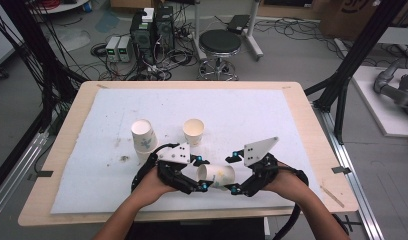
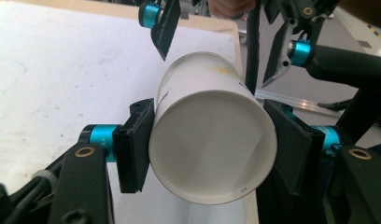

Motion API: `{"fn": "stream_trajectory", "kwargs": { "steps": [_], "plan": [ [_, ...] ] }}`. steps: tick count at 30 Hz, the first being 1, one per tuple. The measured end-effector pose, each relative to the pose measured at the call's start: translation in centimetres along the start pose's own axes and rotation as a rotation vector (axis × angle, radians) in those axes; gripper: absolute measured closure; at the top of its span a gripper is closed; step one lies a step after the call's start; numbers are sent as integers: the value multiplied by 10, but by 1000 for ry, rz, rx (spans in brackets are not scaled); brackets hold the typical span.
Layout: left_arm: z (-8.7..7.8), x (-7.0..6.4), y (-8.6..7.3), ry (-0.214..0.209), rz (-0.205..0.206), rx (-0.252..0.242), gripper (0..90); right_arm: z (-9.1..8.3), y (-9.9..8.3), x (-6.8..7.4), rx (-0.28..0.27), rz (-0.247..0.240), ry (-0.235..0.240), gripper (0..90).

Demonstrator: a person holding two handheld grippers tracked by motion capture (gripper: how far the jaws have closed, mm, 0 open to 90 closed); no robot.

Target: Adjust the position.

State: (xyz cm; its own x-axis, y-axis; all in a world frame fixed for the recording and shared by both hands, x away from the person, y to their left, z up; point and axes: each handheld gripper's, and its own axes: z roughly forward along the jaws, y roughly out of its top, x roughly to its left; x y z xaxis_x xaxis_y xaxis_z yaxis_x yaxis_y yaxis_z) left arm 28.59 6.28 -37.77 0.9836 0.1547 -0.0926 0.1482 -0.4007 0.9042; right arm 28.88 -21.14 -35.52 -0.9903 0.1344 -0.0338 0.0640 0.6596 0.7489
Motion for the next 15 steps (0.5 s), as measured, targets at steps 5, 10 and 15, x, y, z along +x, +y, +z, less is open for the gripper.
{"fn": "stream_trajectory", "kwargs": {
  "steps": [5, 10, 15],
  "plan": [
    [-3, -1, -2, 7, 0, -44, 370, -10, -11, 1, -120, 40, 1, 208],
    [-5, -2, -5, 7, -4, -92, 371, -15, -21, 5, -216, 47, -20, 204],
    [-6, -6, -7, -3, -1, -146, 371, -17, -31, 7, -306, 66, -43, 205]
  ]
}}
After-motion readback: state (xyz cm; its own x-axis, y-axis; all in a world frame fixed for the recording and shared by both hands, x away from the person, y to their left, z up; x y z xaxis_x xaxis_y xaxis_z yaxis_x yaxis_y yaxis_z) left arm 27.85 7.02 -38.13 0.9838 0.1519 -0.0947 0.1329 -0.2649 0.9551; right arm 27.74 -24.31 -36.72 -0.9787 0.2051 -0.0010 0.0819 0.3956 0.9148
